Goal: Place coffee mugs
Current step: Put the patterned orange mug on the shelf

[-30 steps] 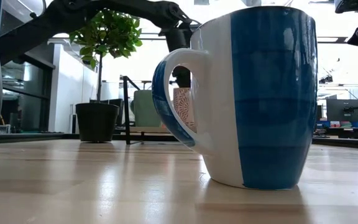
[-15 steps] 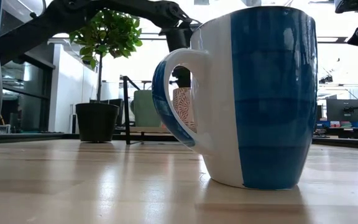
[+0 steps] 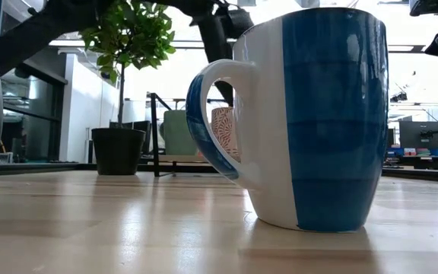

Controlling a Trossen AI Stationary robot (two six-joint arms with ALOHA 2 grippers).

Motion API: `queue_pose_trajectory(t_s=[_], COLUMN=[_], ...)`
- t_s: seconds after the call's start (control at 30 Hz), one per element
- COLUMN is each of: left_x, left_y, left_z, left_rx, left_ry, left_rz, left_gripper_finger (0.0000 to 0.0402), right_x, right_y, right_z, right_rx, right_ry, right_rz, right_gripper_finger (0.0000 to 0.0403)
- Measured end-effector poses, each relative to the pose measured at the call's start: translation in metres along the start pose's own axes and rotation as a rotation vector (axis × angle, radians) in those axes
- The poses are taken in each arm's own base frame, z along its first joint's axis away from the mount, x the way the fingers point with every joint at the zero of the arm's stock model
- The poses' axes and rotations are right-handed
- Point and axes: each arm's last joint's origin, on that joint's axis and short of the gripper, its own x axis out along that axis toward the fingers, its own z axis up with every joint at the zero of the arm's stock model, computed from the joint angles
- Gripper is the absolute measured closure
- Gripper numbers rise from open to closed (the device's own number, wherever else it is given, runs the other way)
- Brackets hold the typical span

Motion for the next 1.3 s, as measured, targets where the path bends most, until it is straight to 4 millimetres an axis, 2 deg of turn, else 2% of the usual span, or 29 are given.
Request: queue_pose_trajectory(t_s=[0.13,0.23,0.47,0.53,0.67,0.8,0.93,1.07,1.2,1.3], left_x=[-0.015,-0.026,-0.065,-0.073,-0.094,-0.108,-0.119,-0.122,-0.121,-0.116], left_y=[-0.006,-0.018,-0.068,-0.083,-0.112,-0.139,-0.157,-0.17,-0.179,-0.186], left_z=[0.0,0.0,-0.008,-0.005,-0.006,-0.019,-0.047,-0.084,-0.127,-0.155], left_rx=[-0.051,-0.082,-0.11,-0.121,-0.082,0.019,0.047,-0.021,-0.058,-0.096], left_ry=[-0.009,0.017,0.193,0.165,0.123,0.147,0.203,0.311,0.393,0.37], left_rz=[-0.005,-0.029,-0.124,-0.142,-0.297,-0.362,-0.357,-0.338,-0.328,-0.326], left_gripper_finger=[0.0275,0.0275,0.0275,0.0275,0.0275,0.0275,0.0275,0.0275,0.0275,0.0275], right_x=[0.0,0.0,0.0,0.0,0.0,0.0,0.0,0.0,-0.001,-0.001], right_y=[0.0,0.0,0.0,0.0,0.0,0.0,0.001,0.004,0.009,0.013], right_z=[0.0,0.0,0.0,0.0,0.0,0.001,0.002,0.007,0.022,0.037], right_rx=[0.0,0.0,0.0,0.005,0.009,0.013,0.017,0.035,0.044,0.002], right_ry=[0.0,0.0,0.0,0.0,-0.005,-0.009,-0.029,-0.121,-0.293,-0.397], right_rz=[0.0,0.0,0.0,0.0,-0.004,0.0,0.005,-0.002,0.011,0.044], right_gripper_finger=[0.033,0.033,0.033,0.033,0.033,0.033,0.033,0.033,0.033,0.033])
